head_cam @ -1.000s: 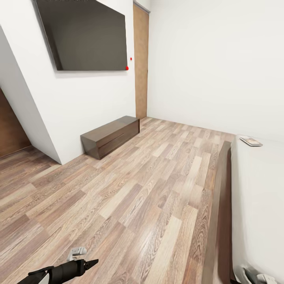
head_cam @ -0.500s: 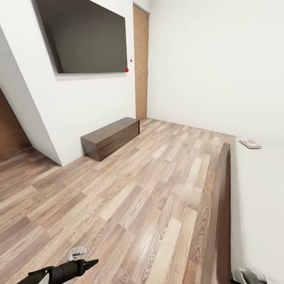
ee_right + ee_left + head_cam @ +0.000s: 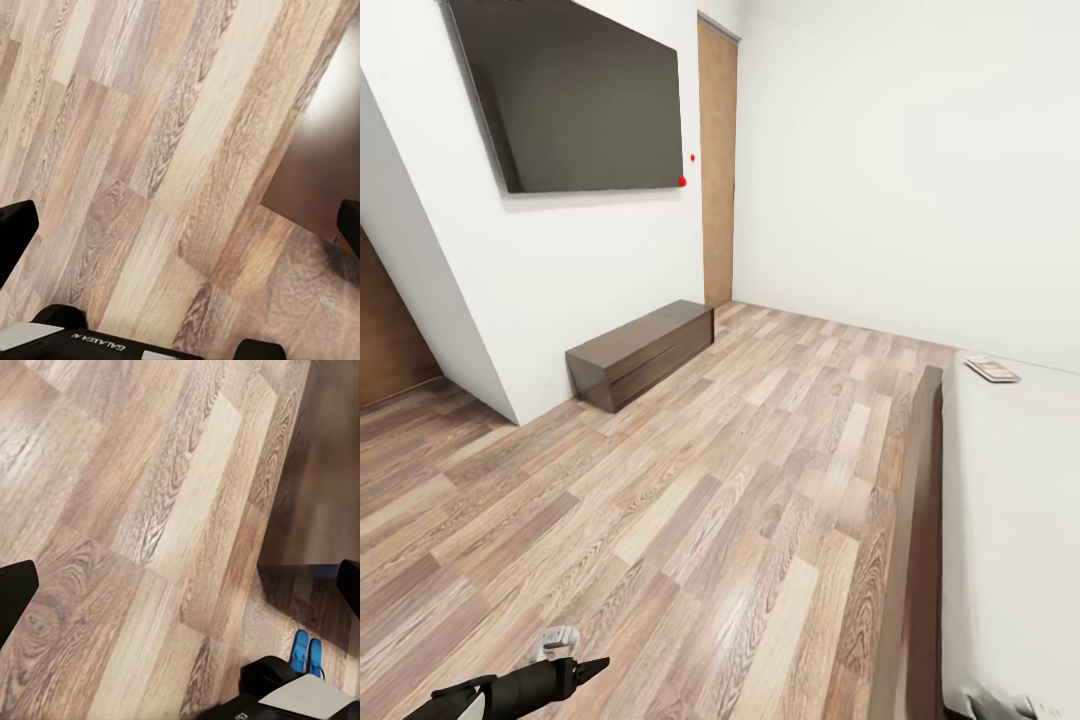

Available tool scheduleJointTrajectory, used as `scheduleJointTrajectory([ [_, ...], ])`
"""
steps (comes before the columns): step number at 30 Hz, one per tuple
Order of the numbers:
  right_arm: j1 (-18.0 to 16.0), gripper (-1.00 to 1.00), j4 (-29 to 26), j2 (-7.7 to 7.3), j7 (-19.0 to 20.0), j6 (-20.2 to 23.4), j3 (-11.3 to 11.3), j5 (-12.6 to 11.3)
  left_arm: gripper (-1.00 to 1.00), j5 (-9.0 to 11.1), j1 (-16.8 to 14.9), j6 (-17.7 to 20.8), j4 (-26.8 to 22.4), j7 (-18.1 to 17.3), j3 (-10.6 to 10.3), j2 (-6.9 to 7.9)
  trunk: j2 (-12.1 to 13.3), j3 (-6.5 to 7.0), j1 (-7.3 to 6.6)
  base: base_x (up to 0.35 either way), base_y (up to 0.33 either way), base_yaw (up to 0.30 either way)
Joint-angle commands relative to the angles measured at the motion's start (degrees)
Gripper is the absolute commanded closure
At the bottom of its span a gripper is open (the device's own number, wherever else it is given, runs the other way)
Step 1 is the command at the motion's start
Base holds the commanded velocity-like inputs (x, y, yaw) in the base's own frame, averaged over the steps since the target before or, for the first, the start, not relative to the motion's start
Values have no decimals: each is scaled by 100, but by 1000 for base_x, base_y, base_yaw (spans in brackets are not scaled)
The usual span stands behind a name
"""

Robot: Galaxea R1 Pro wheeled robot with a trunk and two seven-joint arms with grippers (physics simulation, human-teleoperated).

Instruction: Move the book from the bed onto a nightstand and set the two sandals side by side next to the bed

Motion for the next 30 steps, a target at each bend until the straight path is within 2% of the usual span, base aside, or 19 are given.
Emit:
scheduleJointTrajectory([
  [1, -3, -100, -2, 1, 27, 52, -36, 12, -100, 19, -2, 54, -1, -24, 20, 0, 39, 13, -23, 0, 0, 0],
  [4, -3, -100, -2, 1, 26, 51, -36, 12, -100, 19, -2, 54, -1, -24, 20, 0, 160, 67, -89, 0, 0, 0],
  [22, -3, -100, 7, 3, 28, 44, -36, 8, -100, 22, -2, 54, -1, -24, 22, 0, 160, 67, -89, 0, 0, 0],
  [30, -3, -100, 7, 59, 25, 43, -36, 4, -100, 20, -2, 54, -1, -24, 22, 0, 480, 211, -265, 0, 0, 0],
])
